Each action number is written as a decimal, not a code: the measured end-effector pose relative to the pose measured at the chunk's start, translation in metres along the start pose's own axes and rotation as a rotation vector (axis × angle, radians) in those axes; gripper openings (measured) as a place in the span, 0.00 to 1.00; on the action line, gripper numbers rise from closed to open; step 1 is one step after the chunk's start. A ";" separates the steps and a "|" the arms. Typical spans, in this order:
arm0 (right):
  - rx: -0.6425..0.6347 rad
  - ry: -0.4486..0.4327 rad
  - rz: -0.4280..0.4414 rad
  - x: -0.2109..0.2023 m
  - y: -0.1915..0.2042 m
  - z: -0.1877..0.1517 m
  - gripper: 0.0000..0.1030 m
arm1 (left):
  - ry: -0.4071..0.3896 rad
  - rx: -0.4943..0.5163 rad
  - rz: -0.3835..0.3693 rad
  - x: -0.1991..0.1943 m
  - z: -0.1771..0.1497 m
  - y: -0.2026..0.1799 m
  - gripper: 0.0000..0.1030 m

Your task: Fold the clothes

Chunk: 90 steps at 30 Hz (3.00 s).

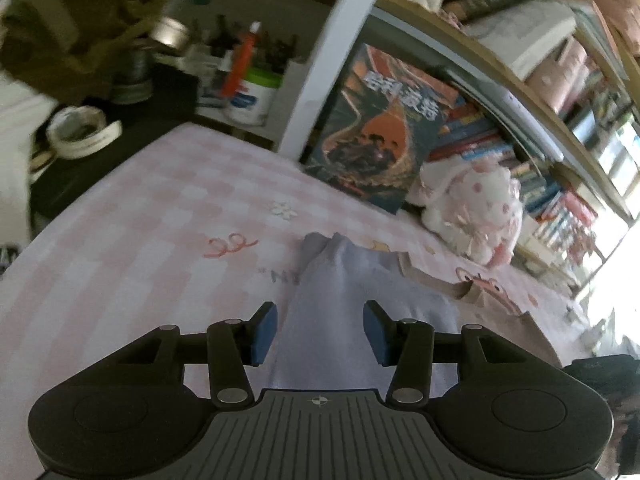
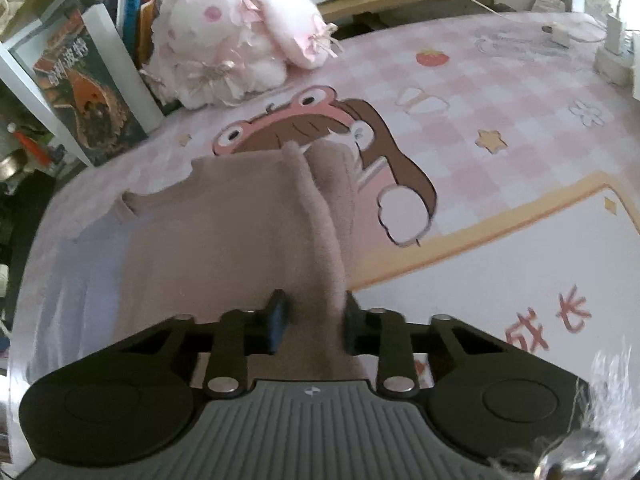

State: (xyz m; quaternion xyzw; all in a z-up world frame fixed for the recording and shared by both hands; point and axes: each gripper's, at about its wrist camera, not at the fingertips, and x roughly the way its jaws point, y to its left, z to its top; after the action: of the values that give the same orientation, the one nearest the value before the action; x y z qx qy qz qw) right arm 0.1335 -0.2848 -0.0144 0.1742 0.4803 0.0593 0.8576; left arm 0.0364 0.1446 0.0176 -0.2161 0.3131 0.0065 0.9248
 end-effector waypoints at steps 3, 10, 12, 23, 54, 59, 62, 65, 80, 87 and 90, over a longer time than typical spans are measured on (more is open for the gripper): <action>-0.030 0.011 0.032 0.006 0.003 0.008 0.20 | 0.019 -0.034 0.044 -0.007 -0.016 -0.006 0.46; -0.237 -0.005 0.048 -0.008 0.007 -0.002 0.34 | 0.080 -0.069 0.179 -0.016 -0.057 -0.032 0.46; -0.305 -0.023 0.063 -0.018 0.007 -0.010 0.43 | 0.088 -0.086 0.220 -0.018 -0.067 -0.040 0.47; -0.503 -0.058 0.083 -0.061 -0.005 -0.063 0.77 | 0.094 -0.226 0.299 -0.037 -0.116 -0.072 0.58; -0.482 -0.069 -0.042 -0.066 0.034 -0.087 0.79 | 0.048 -0.849 0.139 0.024 -0.068 0.028 0.27; -0.461 -0.070 -0.078 -0.064 0.036 -0.086 0.79 | 0.044 -0.806 0.186 0.030 -0.064 0.024 0.12; -0.452 -0.075 -0.096 -0.063 0.037 -0.084 0.79 | -0.006 -0.651 0.198 0.023 -0.054 0.007 0.06; -0.442 -0.081 -0.113 -0.064 0.039 -0.083 0.79 | -0.128 -0.226 0.180 0.009 -0.039 -0.040 0.07; -0.380 -0.074 -0.173 -0.059 0.041 -0.077 0.75 | 0.043 -0.800 -0.007 0.051 -0.061 0.042 0.30; -0.349 -0.082 -0.181 -0.061 0.039 -0.071 0.66 | 0.015 -0.869 -0.022 0.063 -0.063 0.043 0.22; -0.327 -0.088 -0.177 -0.058 0.037 -0.062 0.66 | 0.026 -0.823 -0.012 0.065 -0.060 0.046 0.10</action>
State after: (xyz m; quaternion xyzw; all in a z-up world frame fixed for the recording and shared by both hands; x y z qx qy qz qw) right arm 0.0528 -0.2510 0.0161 -0.0078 0.4396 0.0530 0.8966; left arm 0.0474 0.1538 -0.0809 -0.5699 0.2949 0.1229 0.7571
